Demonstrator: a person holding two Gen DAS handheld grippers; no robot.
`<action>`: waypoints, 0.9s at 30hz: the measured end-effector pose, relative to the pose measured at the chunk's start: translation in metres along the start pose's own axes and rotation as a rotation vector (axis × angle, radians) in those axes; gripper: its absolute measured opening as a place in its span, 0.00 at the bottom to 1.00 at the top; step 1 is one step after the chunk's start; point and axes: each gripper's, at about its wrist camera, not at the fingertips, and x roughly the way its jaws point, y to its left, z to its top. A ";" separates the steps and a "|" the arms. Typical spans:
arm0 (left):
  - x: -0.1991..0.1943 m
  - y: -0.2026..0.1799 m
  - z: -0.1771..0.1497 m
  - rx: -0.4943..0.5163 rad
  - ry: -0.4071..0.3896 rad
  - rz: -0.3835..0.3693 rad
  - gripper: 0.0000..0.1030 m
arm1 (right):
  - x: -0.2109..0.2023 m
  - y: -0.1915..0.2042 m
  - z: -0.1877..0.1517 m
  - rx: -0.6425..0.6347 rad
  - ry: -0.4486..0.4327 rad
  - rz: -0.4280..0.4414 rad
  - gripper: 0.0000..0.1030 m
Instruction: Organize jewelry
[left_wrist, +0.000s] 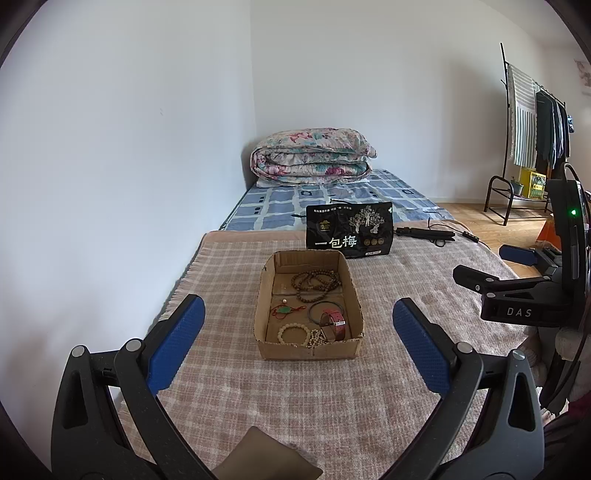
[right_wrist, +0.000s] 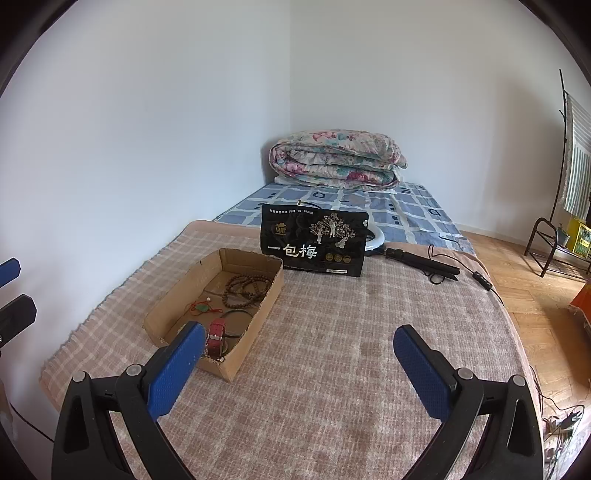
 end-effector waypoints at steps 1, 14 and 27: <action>0.000 0.000 0.000 0.000 -0.001 0.001 1.00 | 0.000 0.000 0.000 0.001 0.000 0.000 1.00; 0.000 -0.001 0.000 0.002 -0.002 0.001 1.00 | 0.000 -0.001 0.000 0.002 -0.001 0.000 1.00; 0.000 0.002 -0.001 -0.002 0.003 0.005 1.00 | 0.000 -0.001 0.000 0.002 0.000 0.001 1.00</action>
